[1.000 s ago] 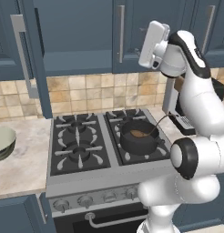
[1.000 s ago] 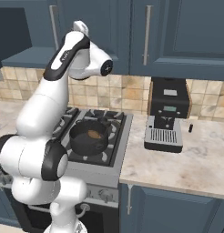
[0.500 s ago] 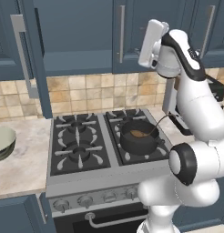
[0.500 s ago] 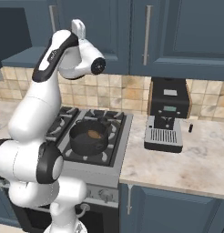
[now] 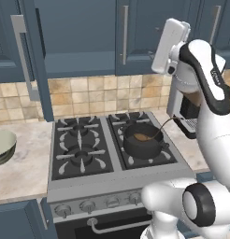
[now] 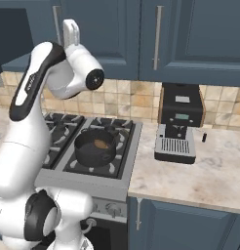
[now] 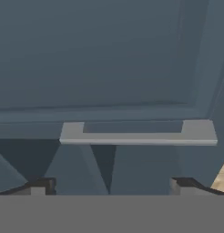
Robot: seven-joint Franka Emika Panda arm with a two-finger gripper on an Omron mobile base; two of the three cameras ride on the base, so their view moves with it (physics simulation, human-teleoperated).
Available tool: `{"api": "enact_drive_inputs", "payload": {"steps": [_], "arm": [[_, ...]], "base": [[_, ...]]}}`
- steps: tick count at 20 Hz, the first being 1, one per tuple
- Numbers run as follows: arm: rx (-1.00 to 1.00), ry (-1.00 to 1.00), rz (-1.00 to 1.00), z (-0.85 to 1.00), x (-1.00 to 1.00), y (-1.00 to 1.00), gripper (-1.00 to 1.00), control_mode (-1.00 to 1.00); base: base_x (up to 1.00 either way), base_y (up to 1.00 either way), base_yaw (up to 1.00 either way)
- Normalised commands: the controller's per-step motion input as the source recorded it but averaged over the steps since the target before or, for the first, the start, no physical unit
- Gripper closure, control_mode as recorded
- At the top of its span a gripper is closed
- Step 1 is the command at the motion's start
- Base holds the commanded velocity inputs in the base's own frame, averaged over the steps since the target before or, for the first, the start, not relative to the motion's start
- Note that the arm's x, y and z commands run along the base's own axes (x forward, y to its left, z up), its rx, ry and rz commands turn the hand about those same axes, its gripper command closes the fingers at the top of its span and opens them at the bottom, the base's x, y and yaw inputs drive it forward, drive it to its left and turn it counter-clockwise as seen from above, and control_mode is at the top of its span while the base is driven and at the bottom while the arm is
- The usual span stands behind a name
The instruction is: Open the cabinet and move the ladle to the pot. Then close the cabinet.
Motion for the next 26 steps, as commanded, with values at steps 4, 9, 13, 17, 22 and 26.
{"api": "enact_drive_inputs", "payload": {"steps": [4, 9, 13, 17, 22, 26], "arm": [[0.00, 0.00, 0.00, 0.42, -1.00, 0.00, -1.00, -1.00], [-0.05, 0.00, 0.00, 0.40, -1.00, 0.12, -1.00, -1.00], [-0.11, 0.00, -0.04, 0.31, -1.00, 0.27, -1.00, -1.00], [-0.17, 0.00, -0.09, 0.14, -1.00, 0.29, -1.00, -1.00], [-0.38, -0.05, -0.13, -0.08, -1.00, 0.27, -1.00, -1.00], [-0.57, -0.25, -0.16, -0.39, -0.99, 0.36, -1.00, -1.00]], "base": [[0.00, 0.00, 0.00], [0.00, 0.00, 0.00], [0.00, 0.00, 0.00], [0.00, 0.00, 0.00], [0.00, 0.00, 0.00], [0.00, 0.00, 0.00]]}}
